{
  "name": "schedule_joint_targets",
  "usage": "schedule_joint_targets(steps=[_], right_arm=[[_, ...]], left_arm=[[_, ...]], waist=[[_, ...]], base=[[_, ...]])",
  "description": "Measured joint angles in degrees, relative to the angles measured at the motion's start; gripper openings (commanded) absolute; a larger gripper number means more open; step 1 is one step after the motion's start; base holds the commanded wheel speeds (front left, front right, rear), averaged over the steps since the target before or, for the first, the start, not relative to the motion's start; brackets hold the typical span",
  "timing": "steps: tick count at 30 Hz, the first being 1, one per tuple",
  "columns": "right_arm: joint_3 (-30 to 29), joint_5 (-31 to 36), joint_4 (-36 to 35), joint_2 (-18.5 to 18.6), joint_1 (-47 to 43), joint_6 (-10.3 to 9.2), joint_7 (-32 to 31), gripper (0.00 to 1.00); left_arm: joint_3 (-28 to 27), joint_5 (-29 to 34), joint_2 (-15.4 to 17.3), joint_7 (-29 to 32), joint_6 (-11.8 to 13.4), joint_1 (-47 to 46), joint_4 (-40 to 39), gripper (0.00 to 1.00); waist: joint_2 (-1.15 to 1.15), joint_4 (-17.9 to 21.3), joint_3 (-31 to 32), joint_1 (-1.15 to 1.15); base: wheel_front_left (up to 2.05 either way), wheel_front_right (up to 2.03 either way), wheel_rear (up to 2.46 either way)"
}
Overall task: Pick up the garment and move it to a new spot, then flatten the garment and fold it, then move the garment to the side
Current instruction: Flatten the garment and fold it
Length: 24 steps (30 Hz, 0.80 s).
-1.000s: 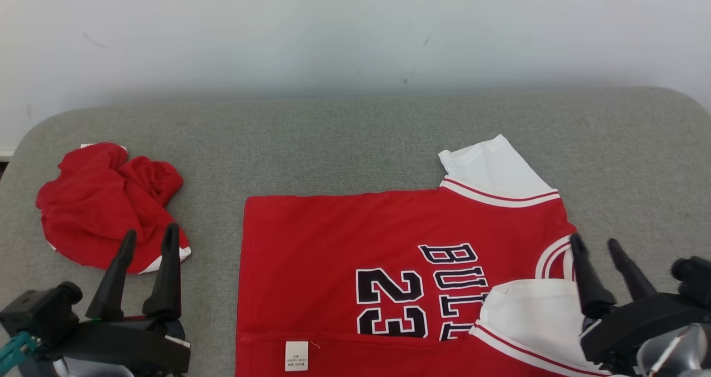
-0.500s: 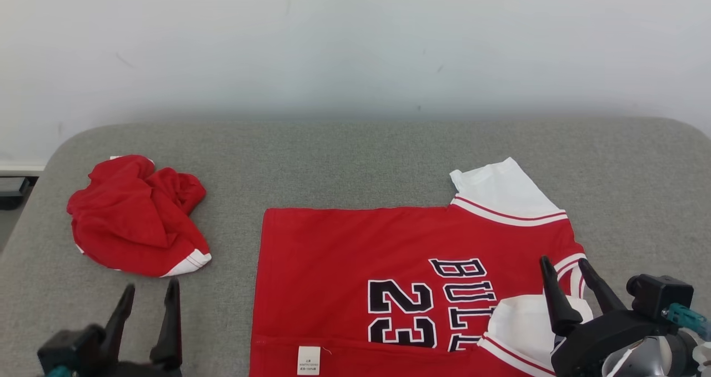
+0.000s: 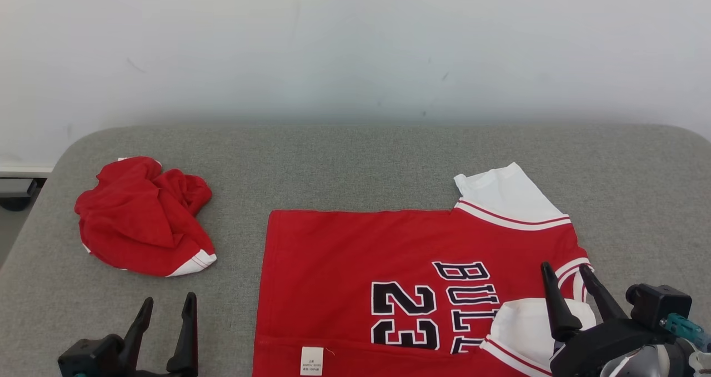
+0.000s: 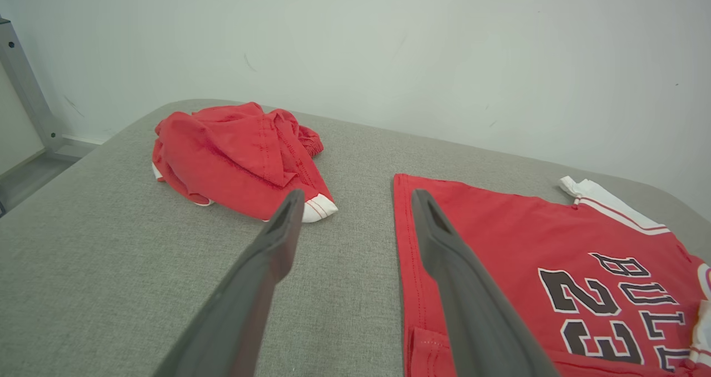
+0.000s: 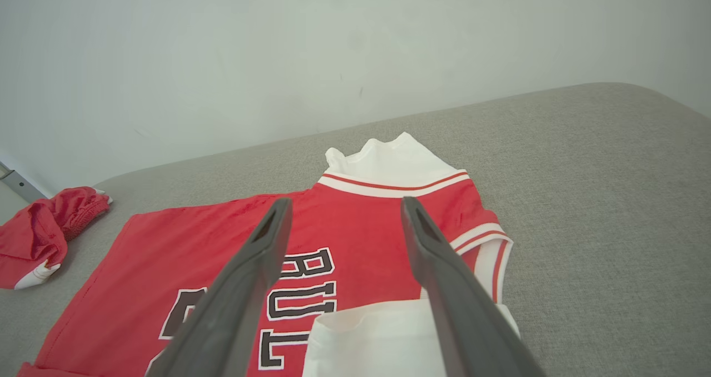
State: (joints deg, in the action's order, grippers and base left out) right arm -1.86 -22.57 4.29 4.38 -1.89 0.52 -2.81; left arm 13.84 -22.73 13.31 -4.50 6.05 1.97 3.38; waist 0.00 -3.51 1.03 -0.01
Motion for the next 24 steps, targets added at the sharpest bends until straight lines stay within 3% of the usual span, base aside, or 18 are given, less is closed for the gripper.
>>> schedule_joint_targets(steps=[16, 21, 24], right_arm=[[0.7, 0.6, 2.7, 0.1, 0.3, 0.49, 2.3, 1.0], [3.4, 3.1, 3.8, 1.9, 3.0, 1.87, -0.1, 1.0], [4.1, 4.2, 3.9, 4.0, 7.1, 2.58, -1.9, 1.0]], left_arm=[[-0.4, -0.7, -0.4, -0.8, 0.0, 0.1, 0.1, 1.0], [0.5, -1.0, -1.5, 0.6, -0.1, -2.6, 1.4, 1.0], [2.6, -1.5, -2.7, 2.5, -1.6, -7.2, 2.7, 1.0]], waist=[[0.0, 0.4, -1.3, 0.0], [0.0, 0.6, -2.8, 0.0], [0.0, 0.5, -4.0, 0.01]], base=[[0.0, 0.0, 0.0], [0.0, 0.0, 0.0], [0.0, 0.0, 0.0]])
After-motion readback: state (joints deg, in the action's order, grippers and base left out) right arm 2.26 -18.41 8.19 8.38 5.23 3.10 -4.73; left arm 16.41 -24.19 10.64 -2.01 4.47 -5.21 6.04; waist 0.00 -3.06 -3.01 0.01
